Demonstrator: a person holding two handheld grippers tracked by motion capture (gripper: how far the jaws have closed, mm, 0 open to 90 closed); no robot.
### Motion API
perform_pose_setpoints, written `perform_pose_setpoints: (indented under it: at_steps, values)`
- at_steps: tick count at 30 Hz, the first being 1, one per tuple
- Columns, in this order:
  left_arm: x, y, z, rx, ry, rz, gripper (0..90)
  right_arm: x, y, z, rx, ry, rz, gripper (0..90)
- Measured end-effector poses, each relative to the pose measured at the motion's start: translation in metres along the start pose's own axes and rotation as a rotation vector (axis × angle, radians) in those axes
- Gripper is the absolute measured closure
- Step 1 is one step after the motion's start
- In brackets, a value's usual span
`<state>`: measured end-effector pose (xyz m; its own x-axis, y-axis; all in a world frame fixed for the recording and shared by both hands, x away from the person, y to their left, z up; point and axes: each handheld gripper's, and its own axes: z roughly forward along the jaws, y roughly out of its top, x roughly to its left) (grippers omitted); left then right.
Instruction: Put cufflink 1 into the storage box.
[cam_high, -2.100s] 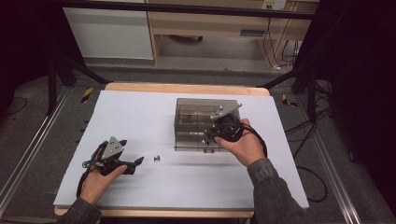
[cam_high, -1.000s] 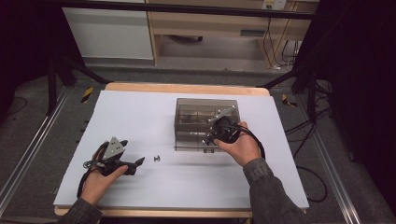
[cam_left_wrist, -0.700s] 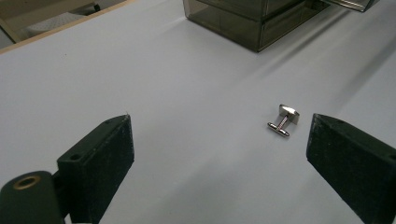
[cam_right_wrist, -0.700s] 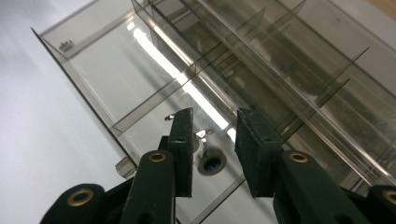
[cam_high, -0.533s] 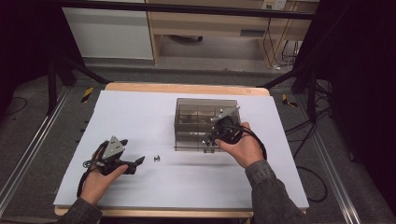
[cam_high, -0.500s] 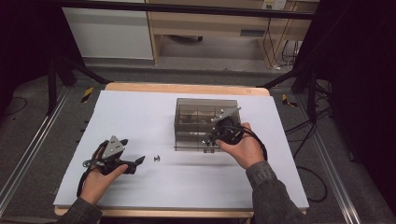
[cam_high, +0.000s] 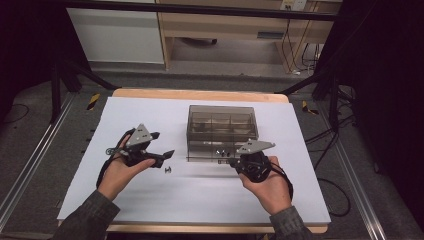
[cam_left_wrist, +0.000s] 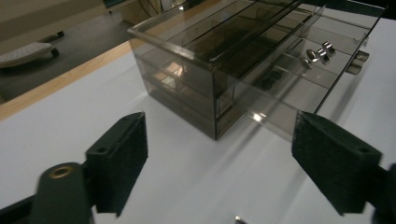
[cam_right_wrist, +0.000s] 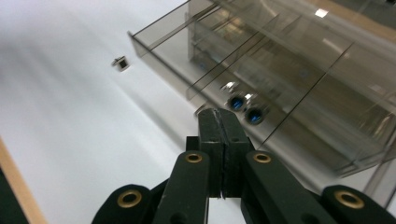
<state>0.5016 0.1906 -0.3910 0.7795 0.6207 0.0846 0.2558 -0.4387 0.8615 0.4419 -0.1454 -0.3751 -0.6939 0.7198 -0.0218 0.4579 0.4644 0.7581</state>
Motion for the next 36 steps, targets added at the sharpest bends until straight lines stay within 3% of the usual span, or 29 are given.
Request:
perform_pose_setpoints:
  at_steps: [1, 3, 5, 7, 10, 14, 17, 22, 25, 26, 29, 36]
  values:
    - [0.002, 0.007, 0.005, 0.005, -0.026, -0.03, 21.8, 0.002, -0.004, 0.0, -0.004, 0.001, 0.008, 90.0]
    - [0.005, 0.016, 0.012, 0.002, -0.045, -0.047, 25.2, 0.005, -0.011, 0.002, -0.012, -0.008, 0.014, 90.0]
    - [0.005, 0.022, 0.016, 0.01, -0.038, -0.038, 26.4, 0.006, -0.018, 0.003, -0.02, -0.023, 0.024, 90.0]
    - [0.004, 0.038, 0.029, 0.019, -0.026, -0.019, 29.3, 0.006, -0.025, 0.005, -0.03, -0.035, 0.043, 90.0]
    - [0.002, 0.047, 0.041, 0.022, -0.041, -0.029, 35.0, 0.006, -0.035, 0.009, -0.041, -0.06, 0.073, 90.0]
    - [0.004, 0.056, 0.06, 0.056, -0.024, -0.032, 51.9, 0.012, -0.051, 0.021, -0.062, -0.139, 0.092, 90.0]
    - [0.008, 0.058, 0.069, 0.039, -0.016, -0.054, 65.2, 0.015, -0.059, 0.026, -0.103, -0.144, 0.129, 90.0]
    - [0.005, 0.057, 0.078, 0.049, 0.012, -0.042, 85.4, 0.019, -0.066, 0.027, -0.165, -0.217, 0.132, 90.0]
    - [0.004, 0.057, 0.079, 0.041, 0.02, -0.047, 90.0, 0.02, -0.07, 0.027, -0.197, -0.243, 0.149, 90.0]
    - [0.004, 0.058, 0.08, 0.021, 0.019, -0.081, 90.0, 0.021, -0.072, 0.028, -0.203, -0.253, 0.152, 90.0]
    - [0.004, 0.059, 0.084, 0.018, 0.028, -0.105, 90.0, 0.021, -0.074, 0.028, -0.21, -0.266, 0.142, 90.0]
    - [-0.001, 0.06, 0.091, 0.003, 0.036, -0.096, 90.0, 0.022, -0.075, 0.03, -0.234, -0.291, 0.135, 90.0]
